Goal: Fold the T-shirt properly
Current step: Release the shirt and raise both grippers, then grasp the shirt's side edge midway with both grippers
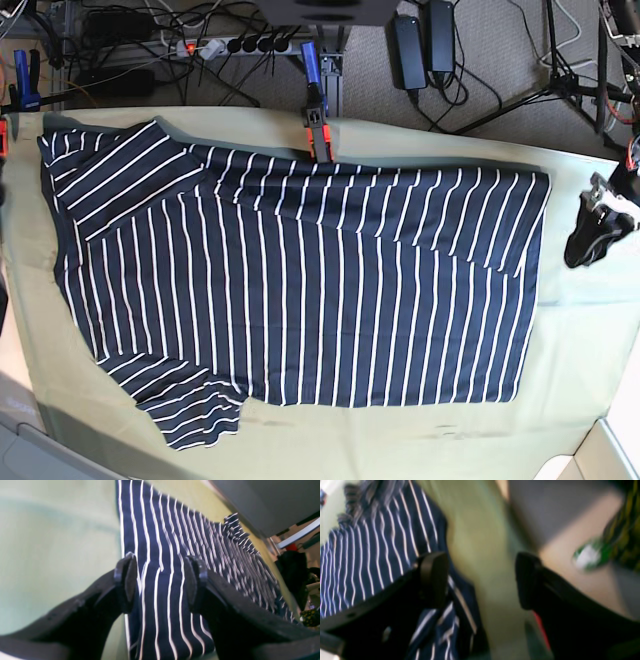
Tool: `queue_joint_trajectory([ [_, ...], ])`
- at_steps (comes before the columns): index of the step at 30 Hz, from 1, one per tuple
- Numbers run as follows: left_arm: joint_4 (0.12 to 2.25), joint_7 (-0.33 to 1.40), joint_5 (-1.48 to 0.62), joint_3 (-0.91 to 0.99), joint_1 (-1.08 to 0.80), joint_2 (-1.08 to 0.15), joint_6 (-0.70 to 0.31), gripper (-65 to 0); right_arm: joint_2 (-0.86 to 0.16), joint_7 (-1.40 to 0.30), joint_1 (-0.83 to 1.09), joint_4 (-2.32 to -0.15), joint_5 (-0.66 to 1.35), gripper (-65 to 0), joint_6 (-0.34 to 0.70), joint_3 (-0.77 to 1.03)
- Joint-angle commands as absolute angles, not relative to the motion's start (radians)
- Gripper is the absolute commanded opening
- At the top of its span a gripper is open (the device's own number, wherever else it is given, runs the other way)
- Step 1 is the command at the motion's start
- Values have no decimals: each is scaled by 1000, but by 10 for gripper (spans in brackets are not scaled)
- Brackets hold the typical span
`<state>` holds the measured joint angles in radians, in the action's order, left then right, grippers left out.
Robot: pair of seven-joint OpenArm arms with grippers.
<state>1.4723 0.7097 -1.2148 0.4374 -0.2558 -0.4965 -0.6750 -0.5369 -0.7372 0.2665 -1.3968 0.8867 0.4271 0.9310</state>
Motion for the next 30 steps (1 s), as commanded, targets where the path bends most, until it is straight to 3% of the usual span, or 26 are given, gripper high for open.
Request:
queue_joint_trajectory([
  [1, 1487, 692, -1234, 438, -234, -516, -698, -314, -575, -711, 233, -1414, 888, -234, 501, 944],
  [10, 1512, 692, -1185, 348, -152, -516, -698, -314, -598, -609, -62, -1305, 737, -234, 489, 768],
  [21, 1513, 693, -1163, 319, -150, -516, -698, -315, -595, -384, -492, -691, 508, -234, 467, 429],
  [25, 1513, 693, -1164, 319, -150, -516, -698, -314, -589, -364, -574, -527, 497, -234, 467, 326],
  [30, 1513, 692, -1170, 319, -150, -516, -698, -315, -554, -359, -591, -508, 496, -234, 467, 292],
])
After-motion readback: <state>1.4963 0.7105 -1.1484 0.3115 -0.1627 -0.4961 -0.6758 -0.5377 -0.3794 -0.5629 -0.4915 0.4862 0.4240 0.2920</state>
